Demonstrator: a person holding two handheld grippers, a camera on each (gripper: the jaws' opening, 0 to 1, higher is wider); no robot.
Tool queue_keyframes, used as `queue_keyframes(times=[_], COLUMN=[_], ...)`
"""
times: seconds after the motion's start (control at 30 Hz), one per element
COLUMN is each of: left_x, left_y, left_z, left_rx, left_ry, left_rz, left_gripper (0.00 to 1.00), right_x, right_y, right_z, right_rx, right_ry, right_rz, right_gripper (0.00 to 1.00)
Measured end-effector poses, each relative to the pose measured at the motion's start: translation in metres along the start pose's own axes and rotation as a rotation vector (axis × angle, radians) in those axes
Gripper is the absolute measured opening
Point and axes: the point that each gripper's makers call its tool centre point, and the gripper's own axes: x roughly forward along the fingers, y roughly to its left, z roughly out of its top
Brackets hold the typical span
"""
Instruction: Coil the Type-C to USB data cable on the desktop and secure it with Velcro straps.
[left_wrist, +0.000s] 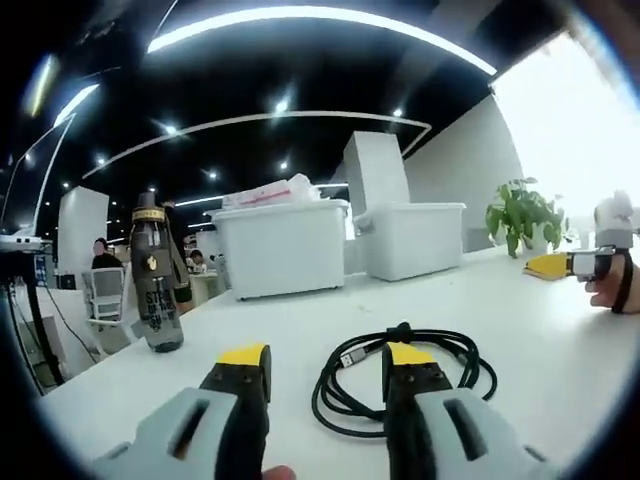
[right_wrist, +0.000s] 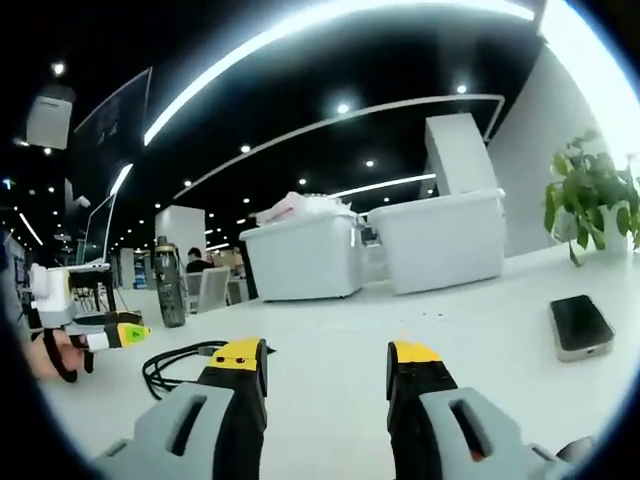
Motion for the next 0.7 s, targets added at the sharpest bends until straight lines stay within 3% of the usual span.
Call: queue_keyframes(times=[0.2, 0.47, 0.7], left_x=[-0.0029, -0.0044, -0.0017], left_y=[0.0006, -0.0031, -0.0012], left_z=[0.0026, 0.0019, 0.0033], left_rx=[-0.047, 0.009, 0.0], left_ry=[-0.005, 0.004, 0.0], left_rz=[0.001, 0.001, 0.0], left_gripper=[0.46, 0.46, 0.46], right_x=[-0.0034, -0.0024, -0.0005], right_y=[0.0001, -0.0014, -0.0024], right_z=[0.0008, -0.0005, -0.0018], right_rx=[-0.002, 0.001, -0.002], right_ry=[0.003, 0.009, 0.012], right_rz=[0.001, -0.004, -0.007], right_gripper=[0.47, 0.48, 0.47])
